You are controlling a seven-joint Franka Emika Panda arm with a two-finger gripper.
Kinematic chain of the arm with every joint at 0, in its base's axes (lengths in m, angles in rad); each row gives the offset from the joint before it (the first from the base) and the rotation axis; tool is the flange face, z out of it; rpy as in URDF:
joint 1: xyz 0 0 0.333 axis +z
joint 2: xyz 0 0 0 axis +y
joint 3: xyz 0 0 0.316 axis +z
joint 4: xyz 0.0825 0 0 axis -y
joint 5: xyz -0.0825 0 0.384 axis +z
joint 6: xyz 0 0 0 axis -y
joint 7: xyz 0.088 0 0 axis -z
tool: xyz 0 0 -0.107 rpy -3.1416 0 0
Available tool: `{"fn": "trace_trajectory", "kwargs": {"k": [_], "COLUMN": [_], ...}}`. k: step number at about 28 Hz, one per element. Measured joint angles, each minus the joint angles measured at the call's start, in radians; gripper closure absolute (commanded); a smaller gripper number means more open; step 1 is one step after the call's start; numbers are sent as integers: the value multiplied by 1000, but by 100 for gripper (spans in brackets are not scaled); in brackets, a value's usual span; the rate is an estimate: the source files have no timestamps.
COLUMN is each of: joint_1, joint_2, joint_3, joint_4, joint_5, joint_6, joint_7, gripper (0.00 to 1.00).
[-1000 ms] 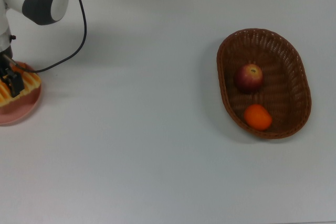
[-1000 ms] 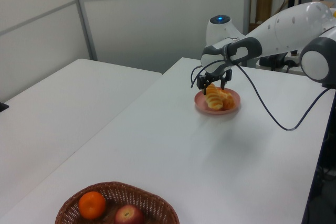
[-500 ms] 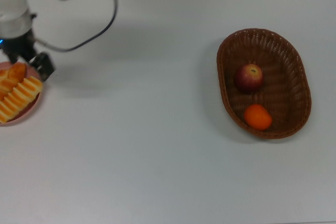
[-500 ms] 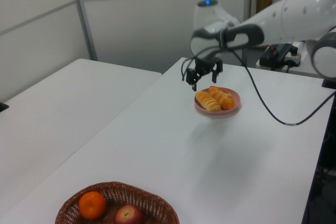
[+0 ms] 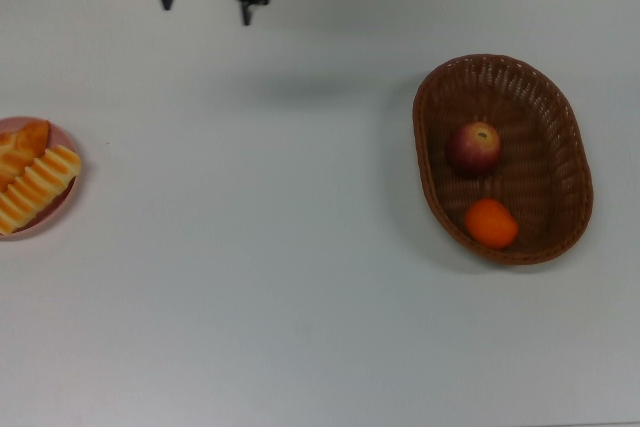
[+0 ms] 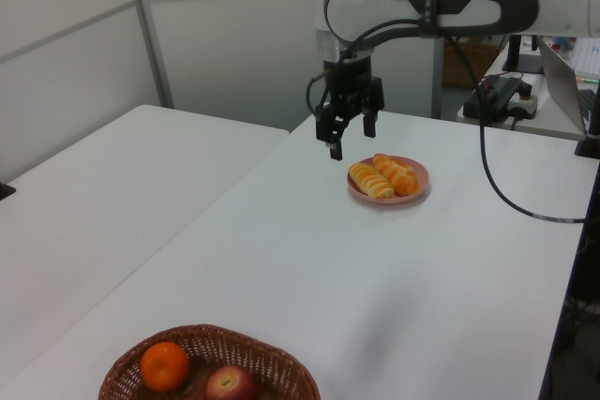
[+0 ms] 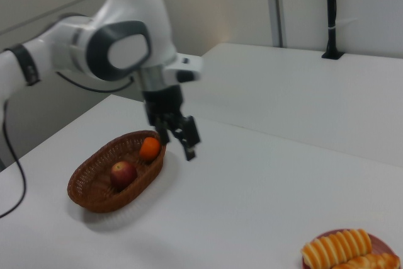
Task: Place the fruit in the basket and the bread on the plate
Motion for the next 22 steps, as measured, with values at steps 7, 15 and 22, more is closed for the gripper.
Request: {"fn": "trace_trajectory", "kwargs": {"k": [7, 15, 22], "joint_1": [-3, -33, -41], "joint_2": [-24, -24, -24], "joint_3": [72, 98, 98], "joint_4": [-7, -13, -13], "joint_5": [0, 0, 0], "joint_6": [-28, -28, -28], "joint_7": [-5, -21, -24], "gripper": [0, 0, 0]}}
